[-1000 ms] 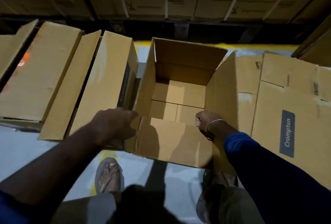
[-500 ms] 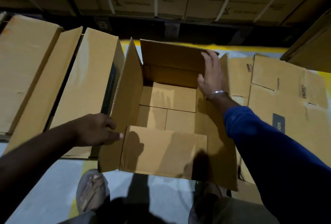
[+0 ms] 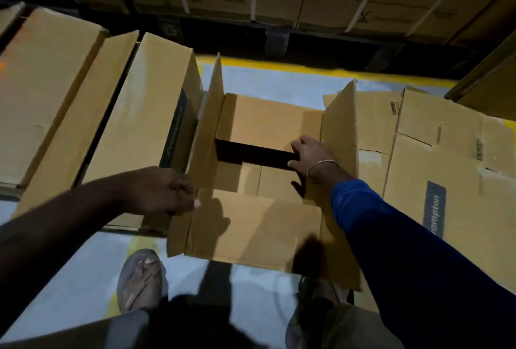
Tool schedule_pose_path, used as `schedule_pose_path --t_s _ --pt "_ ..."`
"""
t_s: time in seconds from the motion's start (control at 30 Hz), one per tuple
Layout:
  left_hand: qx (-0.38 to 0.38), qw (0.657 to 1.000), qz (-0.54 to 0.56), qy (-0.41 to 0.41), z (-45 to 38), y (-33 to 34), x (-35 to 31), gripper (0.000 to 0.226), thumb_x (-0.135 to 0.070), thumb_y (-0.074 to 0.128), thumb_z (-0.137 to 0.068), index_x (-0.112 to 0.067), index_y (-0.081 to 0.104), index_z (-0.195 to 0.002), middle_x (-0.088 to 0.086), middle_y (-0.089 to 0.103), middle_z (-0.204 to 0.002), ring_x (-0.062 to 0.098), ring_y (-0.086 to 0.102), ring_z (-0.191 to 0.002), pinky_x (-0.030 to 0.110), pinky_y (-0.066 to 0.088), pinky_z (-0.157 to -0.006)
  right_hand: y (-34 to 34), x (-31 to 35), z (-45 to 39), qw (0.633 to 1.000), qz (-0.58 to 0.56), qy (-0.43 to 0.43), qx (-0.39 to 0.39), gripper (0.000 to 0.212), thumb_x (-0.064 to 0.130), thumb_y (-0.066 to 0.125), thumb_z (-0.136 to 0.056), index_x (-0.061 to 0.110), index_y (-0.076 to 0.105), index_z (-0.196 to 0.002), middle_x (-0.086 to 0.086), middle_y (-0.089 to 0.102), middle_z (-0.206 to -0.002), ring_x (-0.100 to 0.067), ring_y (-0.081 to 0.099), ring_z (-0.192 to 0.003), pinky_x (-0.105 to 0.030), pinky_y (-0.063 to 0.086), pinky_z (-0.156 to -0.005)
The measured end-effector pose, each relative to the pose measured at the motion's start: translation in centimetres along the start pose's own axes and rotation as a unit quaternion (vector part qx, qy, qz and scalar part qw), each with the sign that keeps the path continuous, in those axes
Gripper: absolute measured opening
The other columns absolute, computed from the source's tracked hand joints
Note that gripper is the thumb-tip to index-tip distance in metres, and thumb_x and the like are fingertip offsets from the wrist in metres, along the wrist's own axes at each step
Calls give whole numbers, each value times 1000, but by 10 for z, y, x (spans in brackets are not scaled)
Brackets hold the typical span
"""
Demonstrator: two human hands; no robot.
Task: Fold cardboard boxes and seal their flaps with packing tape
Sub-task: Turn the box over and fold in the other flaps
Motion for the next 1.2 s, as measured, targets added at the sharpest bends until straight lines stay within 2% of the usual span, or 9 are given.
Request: schedule_pose_path --t_s 0.13,0.23,0.4,0.63,0.77,0.93,1.03,1.13,1.2 --pt "39 998 -37 -23 1 25 -8 72 -66 64 -91 -37 42 -153 -6 63 -127 9 55 -111 24 43 -91 21 3 0 999 -29 20 41 83 49 66 -95 20 24 -161 -10 9 -170 -30 17 -155 -49 20 -125" --pt "74 997 15 -21 -4 51 -21 98 -69 67 -86 -43 13 -164 -3 41 -162 18 47 -141 33 42 -112 8 10 6 998 -36 18 46 77 48 65 -96 18 30 -159 -11 19 -168 -31 24 -152 -49 27 -121" --pt "91 996 -4 -16 -20 83 -42 103 -58 65 -95 -43 -10 -163 14 38 -163 32 45 -142 32 43 -100 -73 23 41 977 -184 -26 -106 39 24 63 -98 13 65 -135 -9 61 -141 -29 53 -131 -38 44 -109" --pt "10 999 29 -13 -35 115 -23 77 -40 61 -103 -17 19 -162 15 60 -139 33 58 -123 27 39 -81 -133 -50 169 787 -401 100 -458 40 -5 46 -88 11 72 -114 -4 66 -110 -17 59 -103 -29 49 -90" --pt "-71 996 47 35 -37 127 3 99 -32 68 -97 -30 -3 -166 14 60 -146 32 63 -123 38 51 -97 -16 -81 199 737 -536 284 -297 30 18 66 -96 15 66 -126 -12 65 -125 -30 62 -112 -36 50 -87" --pt "-212 963 163 31 -32 126 28 112 -48 69 -82 -28 -4 -165 -5 59 -148 16 63 -125 20 47 -93 98 -35 202 764 -572 297 -4 95 42 90 -77 11 42 -153 -21 47 -153 -35 50 -136 -41 43 -109" --pt "-283 949 138 -19 -35 126 44 118 -38 82 -82 -17 2 -166 8 59 -144 24 63 -116 29 48 -89 121 -14 197 807 -510 292 59 110 52 93 -66 12 38 -151 -16 51 -148 -36 53 -132 -43 45 -108" --pt "-268 945 134 -132 -50 137 80 123 -46 89 -77 3 14 -161 25 30 -161 39 35 -146 44 36 -114 137 -5 191 806 -503 305 63 105 55 94 -60 8 46 -140 -13 63 -129 -33 61 -115 -42 51 -100" --pt "-206 939 171 -214 -65 160 117 120 -74 85 -62 12 47 -138 29 55 -140 37 54 -131 42 46 -106 154 -4 190 783 -532 315 69 129 72 93 -36 8 48 -139 -11 66 -126 -32 64 -111 -45 53 -100"
Point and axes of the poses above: each hand's wrist, its own z-axis away from the middle knuckle, its own y-axis out of the palm, x = y × z, the point moved 9 cm from there along -z, towards the middle knuckle
